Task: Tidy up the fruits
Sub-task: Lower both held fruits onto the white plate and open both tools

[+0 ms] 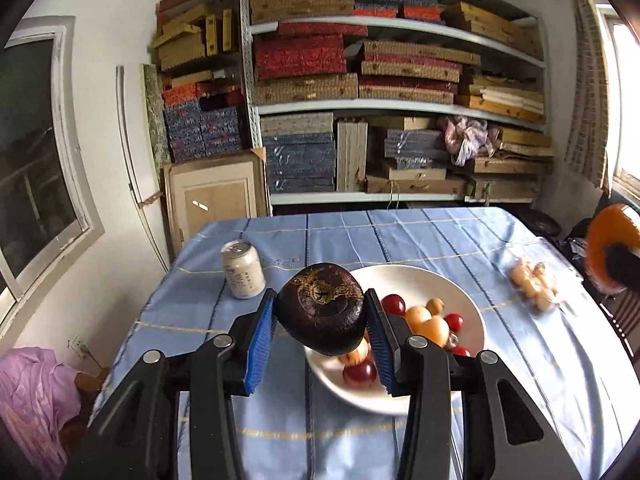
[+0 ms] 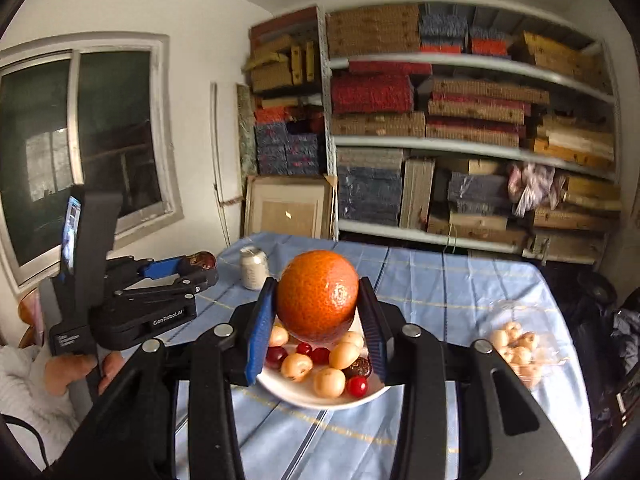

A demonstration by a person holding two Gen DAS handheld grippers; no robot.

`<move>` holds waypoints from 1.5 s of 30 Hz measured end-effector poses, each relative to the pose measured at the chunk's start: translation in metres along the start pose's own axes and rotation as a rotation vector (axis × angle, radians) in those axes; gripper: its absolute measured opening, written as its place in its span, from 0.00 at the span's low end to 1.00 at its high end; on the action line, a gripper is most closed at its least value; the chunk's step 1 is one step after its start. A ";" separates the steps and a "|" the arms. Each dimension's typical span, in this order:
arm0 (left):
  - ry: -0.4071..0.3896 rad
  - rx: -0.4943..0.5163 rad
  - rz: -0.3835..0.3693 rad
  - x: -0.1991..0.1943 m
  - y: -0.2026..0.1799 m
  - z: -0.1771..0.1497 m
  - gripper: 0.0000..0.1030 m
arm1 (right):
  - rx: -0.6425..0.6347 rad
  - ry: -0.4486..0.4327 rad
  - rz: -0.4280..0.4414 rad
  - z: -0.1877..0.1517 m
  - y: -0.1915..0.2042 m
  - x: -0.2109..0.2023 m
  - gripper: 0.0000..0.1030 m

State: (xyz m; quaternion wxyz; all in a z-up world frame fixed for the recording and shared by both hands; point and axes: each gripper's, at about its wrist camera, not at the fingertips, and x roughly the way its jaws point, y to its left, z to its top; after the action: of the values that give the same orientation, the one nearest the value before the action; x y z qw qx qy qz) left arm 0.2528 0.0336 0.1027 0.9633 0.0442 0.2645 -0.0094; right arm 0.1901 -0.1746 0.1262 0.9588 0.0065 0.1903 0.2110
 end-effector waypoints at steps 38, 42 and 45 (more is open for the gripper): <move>0.211 0.026 0.011 0.212 -0.021 -0.015 0.57 | 0.044 0.310 -0.032 -0.054 -0.063 0.260 0.41; 0.193 0.038 0.018 0.196 -0.022 -0.013 0.57 | 0.044 0.291 -0.025 -0.047 -0.059 0.245 0.41; 0.176 0.032 0.011 0.178 -0.022 -0.011 0.59 | 0.044 0.270 -0.021 -0.043 -0.054 0.228 0.41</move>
State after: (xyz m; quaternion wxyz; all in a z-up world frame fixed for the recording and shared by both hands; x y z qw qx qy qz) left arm 0.3993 0.0139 0.0005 0.9356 0.0617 0.3475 -0.0044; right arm 0.3871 -0.1336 -0.0010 0.9262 -0.0031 0.3223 0.1956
